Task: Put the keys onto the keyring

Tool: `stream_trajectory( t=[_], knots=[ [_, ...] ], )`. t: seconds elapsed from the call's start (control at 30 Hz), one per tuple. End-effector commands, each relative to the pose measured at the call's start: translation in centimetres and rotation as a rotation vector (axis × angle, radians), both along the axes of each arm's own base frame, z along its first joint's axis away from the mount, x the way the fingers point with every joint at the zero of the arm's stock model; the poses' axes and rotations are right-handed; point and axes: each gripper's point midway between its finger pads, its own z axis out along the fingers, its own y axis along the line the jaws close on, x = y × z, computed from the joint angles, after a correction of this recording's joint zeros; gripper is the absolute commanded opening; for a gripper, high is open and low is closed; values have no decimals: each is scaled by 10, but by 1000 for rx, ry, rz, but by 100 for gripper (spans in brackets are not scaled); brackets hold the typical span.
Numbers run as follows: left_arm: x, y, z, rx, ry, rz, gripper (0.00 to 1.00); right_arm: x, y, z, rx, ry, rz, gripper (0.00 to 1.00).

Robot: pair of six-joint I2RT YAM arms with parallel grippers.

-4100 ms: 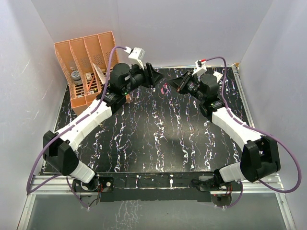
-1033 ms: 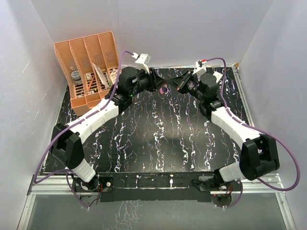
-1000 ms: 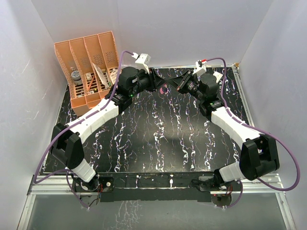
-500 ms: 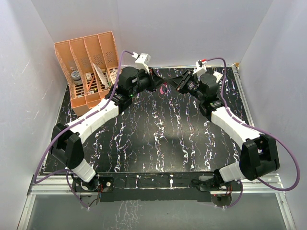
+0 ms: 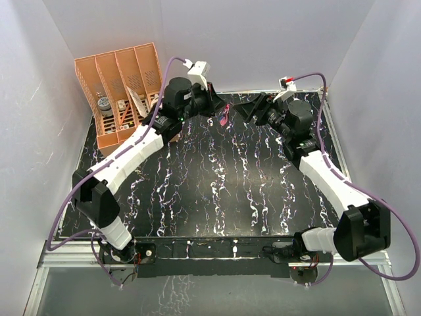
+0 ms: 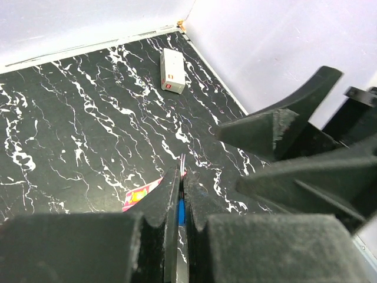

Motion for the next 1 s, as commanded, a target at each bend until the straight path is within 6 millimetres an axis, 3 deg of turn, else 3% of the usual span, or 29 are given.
stream_trajectory(
  t=[0.0, 0.17, 0.3, 0.63, 0.97],
  knots=[
    [-6, -5, 11, 64, 33, -58, 0, -19, -2, 46, -125, -258, 48, 74],
    [-9, -12, 7, 94, 74, -107, 0, -33, 0, 38, -233, -334, 116, 80],
    [-12, -16, 5, 110, 103, -141, 0, -34, -4, 32, -269, -360, 95, 98],
    [-20, -19, 6, 126, 142, -185, 0, -23, 6, -2, -296, -269, 156, 98],
    [-26, -22, 7, 122, 158, -219, 0, -20, 28, -3, -243, -253, 206, 98]
  ],
)
